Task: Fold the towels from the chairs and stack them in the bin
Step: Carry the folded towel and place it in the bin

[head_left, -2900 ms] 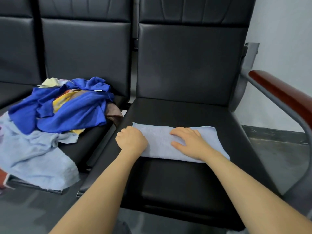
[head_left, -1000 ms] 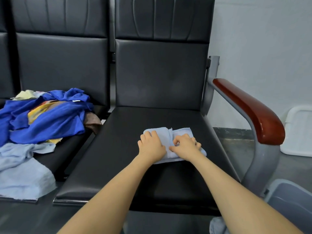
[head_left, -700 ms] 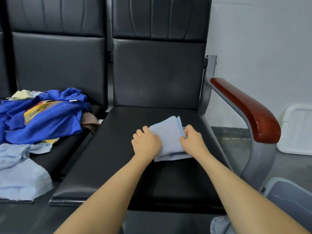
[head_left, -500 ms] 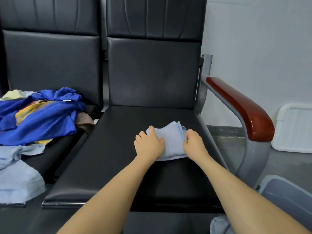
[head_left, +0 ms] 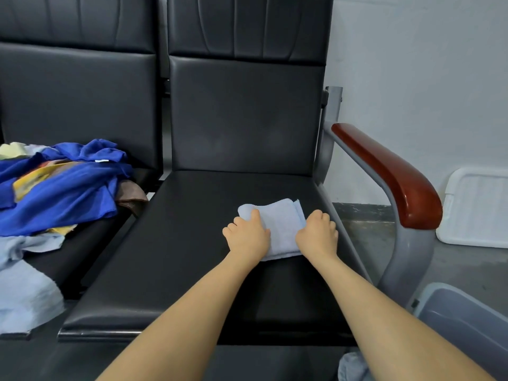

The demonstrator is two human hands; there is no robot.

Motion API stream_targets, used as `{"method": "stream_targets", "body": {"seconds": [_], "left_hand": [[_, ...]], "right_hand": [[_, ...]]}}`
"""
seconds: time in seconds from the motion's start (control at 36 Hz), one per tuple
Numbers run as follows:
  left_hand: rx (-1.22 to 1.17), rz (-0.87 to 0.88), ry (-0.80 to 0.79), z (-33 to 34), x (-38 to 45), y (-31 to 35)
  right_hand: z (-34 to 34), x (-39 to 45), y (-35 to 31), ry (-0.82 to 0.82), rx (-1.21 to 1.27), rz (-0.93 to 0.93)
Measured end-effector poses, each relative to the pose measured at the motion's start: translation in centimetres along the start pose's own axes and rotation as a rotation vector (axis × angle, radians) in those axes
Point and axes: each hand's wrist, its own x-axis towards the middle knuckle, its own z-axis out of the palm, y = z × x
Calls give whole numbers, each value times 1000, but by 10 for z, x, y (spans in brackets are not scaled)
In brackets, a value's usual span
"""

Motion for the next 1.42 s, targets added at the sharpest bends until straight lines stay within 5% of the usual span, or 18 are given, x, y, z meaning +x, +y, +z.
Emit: {"method": "stream_targets", "body": {"seconds": [0.25, 0.5, 0.67, 1.0, 1.14, 1.28, 1.42], "left_hand": [[-219, 75, 4, -9, -2, -6], [15, -25, 77, -6, 5, -31], [193, 97, 132, -15, -1, -43], [207, 226, 642, -33, 22, -19], [92, 396, 551, -49, 15, 29], [-146, 601, 740, -45, -2, 82], [-211, 762, 721, -37, -39, 142]], "right_hand": [[11, 0, 0, -45, -192, 78], [22, -8, -29, -166, -186, -18], [18, -19, -44, -145, 29, -158], [-32, -16, -45, 222, 6, -281], [-71, -23, -12, 349, -76, -230], [-106, -32, 39, 494, -54, -145], [-136, -47, 100, 613, 40, -45]]}}
